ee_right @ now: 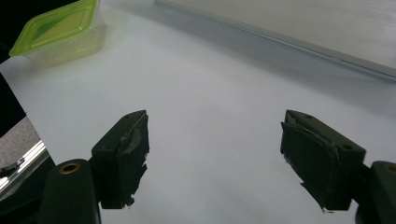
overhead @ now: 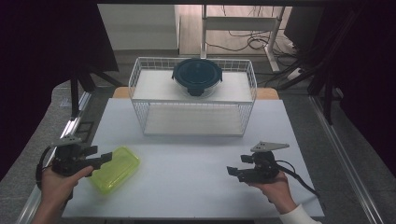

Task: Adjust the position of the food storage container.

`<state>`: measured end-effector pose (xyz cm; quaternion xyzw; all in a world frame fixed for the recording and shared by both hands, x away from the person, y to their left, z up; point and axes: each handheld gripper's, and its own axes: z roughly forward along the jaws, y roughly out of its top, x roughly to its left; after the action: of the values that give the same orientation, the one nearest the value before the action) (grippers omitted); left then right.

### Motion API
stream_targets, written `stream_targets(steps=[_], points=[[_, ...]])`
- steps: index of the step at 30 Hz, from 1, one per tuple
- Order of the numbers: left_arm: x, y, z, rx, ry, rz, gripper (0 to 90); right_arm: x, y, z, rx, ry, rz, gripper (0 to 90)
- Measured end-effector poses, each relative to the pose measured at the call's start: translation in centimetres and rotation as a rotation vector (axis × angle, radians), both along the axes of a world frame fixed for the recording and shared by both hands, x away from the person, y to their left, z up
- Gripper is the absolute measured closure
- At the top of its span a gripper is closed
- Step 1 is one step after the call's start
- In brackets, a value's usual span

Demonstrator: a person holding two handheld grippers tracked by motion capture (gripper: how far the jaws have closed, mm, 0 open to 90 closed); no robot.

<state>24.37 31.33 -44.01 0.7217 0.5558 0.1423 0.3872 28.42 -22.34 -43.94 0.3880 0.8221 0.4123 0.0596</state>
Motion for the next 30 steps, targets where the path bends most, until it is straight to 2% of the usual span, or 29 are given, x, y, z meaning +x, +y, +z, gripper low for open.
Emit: stream_targets(steps=[2,3,4,5,6,7,8,10,13,14,15,16,17,19,22,24,26,30], points=[[1.0,0.4,-0.6,0.009,0.017,0.009,36.1,0.0,0.1,-0.1,-0.006,0.002,0.003,23.2],[2.5,0.7,-1.2,0.013,0.041,0.018,37.4,0.0,0.1,-0.2,-0.007,0.004,0.002,23.2],[3.2,0.9,-1.5,0.014,0.058,0.024,38.2,0.0,0.1,-0.2,-0.009,0.004,0.004,23.2],[3.2,0.9,-1.5,0.014,0.058,0.024,39.1,0.0,0.1,-0.2,-0.009,0.004,0.004,23.2],[4.1,1.1,-1.8,0.020,0.072,0.030,39.1,0.0,0.1,-0.2,-0.010,0.005,0.005,23.2],[4.7,1.2,-2.1,0.031,0.078,0.026,41.5,0.0,0.1,-0.2,-0.012,0.005,0.006,23.2],[5.3,1.2,-2.3,0.046,0.085,0.018,47.9,0.1,0.1,-0.2,-0.016,0.006,0.006,23.2],[6.4,1.2,-2.8,0.073,0.105,0.007,51.0,0.1,0.1,-0.2,-0.019,0.006,0.006,23.2],[7.7,0.9,-3.4,0.120,0.137,-0.031,67.3,0.1,0.1,-0.3,-0.028,0.006,0.006,23.0],[8.3,0.6,-3.7,0.162,0.147,-0.039,78.3,0.0,0.1,-0.4,-0.036,0.005,0.006,22.6],[8.3,0.6,-3.7,0.162,0.147,-0.039,83.0,0.0,0.1,-0.4,-0.036,0.005,0.006,22.6],[8.8,0.5,-4.1,0.188,0.164,-0.061,87.3,0.0,0.2,-0.4,-0.047,0.008,0.007,22.3],[8.8,0.5,-4.1,0.188,0.164,-0.061,89.6,0.0,0.2,-0.5,-0.048,0.008,0.007,22.2],[9.2,0.3,-4.5,0.219,0.194,-0.083,90.0,0.0,0.2,-0.5,-0.048,0.008,0.007,22.2],[9.1,-0.1,-4.8,0.249,0.212,-0.112,90.0,0.0,0.2,-0.6,-0.052,0.010,0.009,22.1],[9.0,-0.4,-5.0,0.237,0.211,-0.138,90.0,0.0,0.2,-0.6,-0.053,0.010,0.009,22.1],[8.9,-0.8,-5.1,0.249,0.212,-0.155,90.0,0.1,0.2,-0.8,-0.049,0.014,0.005,22.1],[8.8,-2.0,-5.0,0.248,0.212,-0.220,90.0,0.5,0.0,-1.0,-0.047,0.034,-0.015,22.2]])
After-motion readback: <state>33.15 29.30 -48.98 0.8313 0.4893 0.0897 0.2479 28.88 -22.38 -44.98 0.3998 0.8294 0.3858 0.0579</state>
